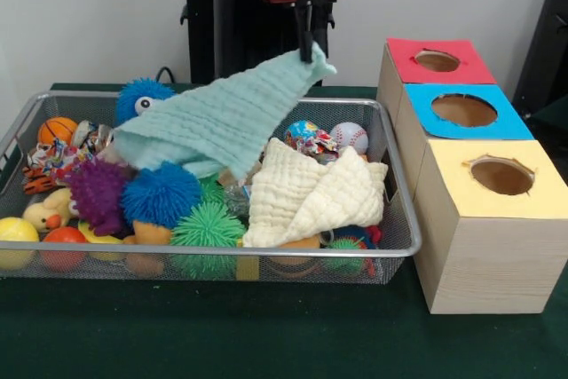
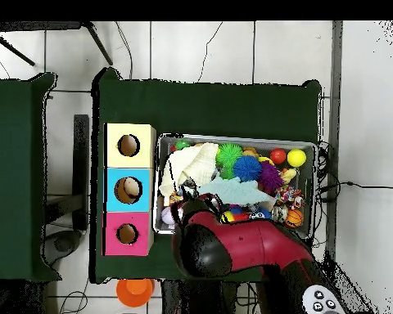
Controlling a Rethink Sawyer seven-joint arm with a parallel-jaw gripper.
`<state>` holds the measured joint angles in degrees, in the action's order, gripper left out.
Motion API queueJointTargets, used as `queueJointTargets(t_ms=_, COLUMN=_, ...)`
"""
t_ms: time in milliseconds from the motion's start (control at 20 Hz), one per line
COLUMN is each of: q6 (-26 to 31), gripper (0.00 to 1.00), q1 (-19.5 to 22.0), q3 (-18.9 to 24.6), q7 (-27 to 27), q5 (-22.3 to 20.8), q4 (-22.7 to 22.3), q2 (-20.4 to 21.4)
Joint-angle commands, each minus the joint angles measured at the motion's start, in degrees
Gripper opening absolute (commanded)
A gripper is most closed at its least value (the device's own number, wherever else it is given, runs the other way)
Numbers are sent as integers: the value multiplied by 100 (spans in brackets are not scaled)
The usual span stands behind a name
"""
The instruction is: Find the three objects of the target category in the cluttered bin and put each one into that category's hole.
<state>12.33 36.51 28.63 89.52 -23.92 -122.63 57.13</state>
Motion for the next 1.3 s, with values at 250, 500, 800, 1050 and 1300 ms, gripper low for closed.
queueJointTargets(t_ms=250, q6=-618, gripper=0, q1=-70, q3=591, q7=908, q5=290, q4=-350, q2=-117)
queueJointTargets(t_ms=500, q6=-606, gripper=0, q1=-110, q3=517, q7=840, q5=240, q4=-321, q2=-140)
queueJointTargets(t_ms=800, q6=-380, gripper=0, q1=-157, q3=469, q7=723, q5=244, q4=-268, q2=-147)
queueJointTargets(t_ms=1050, q6=-303, gripper=100, q1=-191, q3=432, q7=700, q5=262, q4=-214, q2=-132)
queueJointTargets(t_ms=1300, q6=-274, gripper=100, q1=-217, q3=363, q7=675, q5=235, q4=-154, q2=-130)
